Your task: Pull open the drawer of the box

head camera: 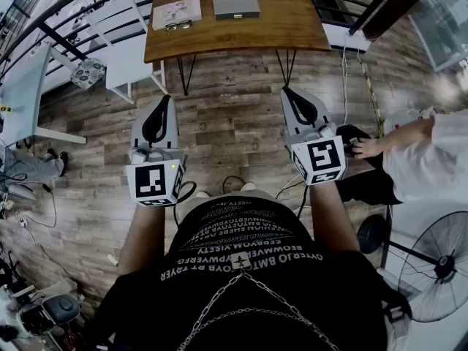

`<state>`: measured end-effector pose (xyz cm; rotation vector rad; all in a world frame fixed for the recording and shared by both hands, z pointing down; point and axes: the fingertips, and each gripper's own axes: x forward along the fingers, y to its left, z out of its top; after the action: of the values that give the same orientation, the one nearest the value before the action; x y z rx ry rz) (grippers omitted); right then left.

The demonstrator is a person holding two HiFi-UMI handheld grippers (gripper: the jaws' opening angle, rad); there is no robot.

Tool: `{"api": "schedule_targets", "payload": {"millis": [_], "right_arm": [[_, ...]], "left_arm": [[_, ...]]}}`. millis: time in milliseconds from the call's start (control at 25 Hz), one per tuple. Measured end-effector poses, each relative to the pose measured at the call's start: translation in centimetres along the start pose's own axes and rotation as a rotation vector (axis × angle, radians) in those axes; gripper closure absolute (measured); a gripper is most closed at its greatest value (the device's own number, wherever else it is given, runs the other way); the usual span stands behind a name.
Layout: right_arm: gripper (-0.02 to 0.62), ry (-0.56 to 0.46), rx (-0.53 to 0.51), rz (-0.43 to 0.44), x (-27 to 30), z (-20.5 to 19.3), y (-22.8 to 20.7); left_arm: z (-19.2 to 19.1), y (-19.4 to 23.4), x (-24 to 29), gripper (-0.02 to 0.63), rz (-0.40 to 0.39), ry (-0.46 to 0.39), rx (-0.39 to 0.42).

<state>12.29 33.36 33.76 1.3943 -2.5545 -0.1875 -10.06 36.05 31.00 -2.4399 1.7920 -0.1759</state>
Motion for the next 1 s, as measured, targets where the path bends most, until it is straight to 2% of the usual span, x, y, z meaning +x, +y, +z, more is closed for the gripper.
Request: {"api": "schedule_targets", "payload": {"millis": [360,800,880,1000], "right_arm": [[0.6,-0.004,0.053,0.033,-1.2,-0.9,-2.5],[0.598,0.021,0.048,0.038,-1.4,-2.8,-3.6],[0.537,0.033,0.048,0.045,-0.8,-3.2,-3.5],[0.512,0.055,0.054,0.053,0.4,-4.0,-3.5]], "left_arm": [[-0.2,-3.4,0.8,0.6,-0.006,0.039,0.015],[-1.2,-4.8,1.1,0.6,-0.011,0.086,0.032],[-1.7,-4.3,1.5,0.6,-0.009,0.096,0.026],[-2.8,-3.7,2.4,0.6,-0.016,0.114,0.015]]}}
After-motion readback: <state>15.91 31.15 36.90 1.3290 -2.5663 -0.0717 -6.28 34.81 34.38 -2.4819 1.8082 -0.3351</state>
